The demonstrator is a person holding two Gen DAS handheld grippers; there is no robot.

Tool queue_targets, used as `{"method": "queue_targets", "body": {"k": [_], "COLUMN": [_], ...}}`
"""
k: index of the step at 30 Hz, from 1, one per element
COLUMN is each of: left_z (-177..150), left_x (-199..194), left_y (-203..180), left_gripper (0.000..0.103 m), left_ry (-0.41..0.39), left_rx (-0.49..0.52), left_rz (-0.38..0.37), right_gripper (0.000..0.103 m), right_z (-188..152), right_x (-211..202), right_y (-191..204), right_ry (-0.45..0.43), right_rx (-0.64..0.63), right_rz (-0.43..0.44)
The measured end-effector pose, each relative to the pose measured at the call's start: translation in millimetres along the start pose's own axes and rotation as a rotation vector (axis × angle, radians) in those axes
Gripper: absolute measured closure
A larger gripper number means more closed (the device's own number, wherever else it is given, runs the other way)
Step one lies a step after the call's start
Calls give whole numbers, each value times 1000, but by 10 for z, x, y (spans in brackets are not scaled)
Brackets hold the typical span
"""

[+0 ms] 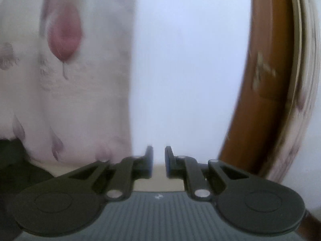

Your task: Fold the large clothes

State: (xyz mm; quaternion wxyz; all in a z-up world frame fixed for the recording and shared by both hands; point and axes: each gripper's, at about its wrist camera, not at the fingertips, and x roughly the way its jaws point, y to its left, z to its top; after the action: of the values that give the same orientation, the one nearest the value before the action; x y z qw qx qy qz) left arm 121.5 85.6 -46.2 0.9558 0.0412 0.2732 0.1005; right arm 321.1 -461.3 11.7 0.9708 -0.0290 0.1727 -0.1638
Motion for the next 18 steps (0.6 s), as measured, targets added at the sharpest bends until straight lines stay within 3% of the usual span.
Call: {"method": "queue_targets", "body": {"k": [2,3,5,6,8,10,15,16,17,18], "left_z": [-39,-55,-74,-89,-107,-125,-180,-189,-196,-210], "left_x": [19,26,35,33,17,-20,-40,-32,-23,-10], "left_y": [-36,-62,-116,-148,-197,-212,-203,-198,-190,-175], "left_gripper": [5,5,5,5,5,5,3,3,2,2], "left_ry": [8,11,23,27,30,24,17,19,24,33], "left_rx": [-23,-26,-23,-15,6,20,38,40,40,43], "left_rz": [-2,1,5,6,11,16,34,38,41,41], "right_gripper": [89,80,39,0,0,0,0,5,22,84], "right_z": [-174,-242,-362,-401,-496,-548,-620,-636,-718,-708], "right_x": [-188,-265,-460,-540,-620,-552,-123,-33,-85,-12], "right_y": [304,519,1067,1328,1944,2437,3201,3301,3330,3335], "right_ry": [-26,-23,-23,-23,6,44,136,133,121,119], "right_rx": [-89,-126,-175,-189,-243,-278,-245,-246,-246,-245], "right_rz": [139,219,378,453,594,640,639,635,639,638]}}
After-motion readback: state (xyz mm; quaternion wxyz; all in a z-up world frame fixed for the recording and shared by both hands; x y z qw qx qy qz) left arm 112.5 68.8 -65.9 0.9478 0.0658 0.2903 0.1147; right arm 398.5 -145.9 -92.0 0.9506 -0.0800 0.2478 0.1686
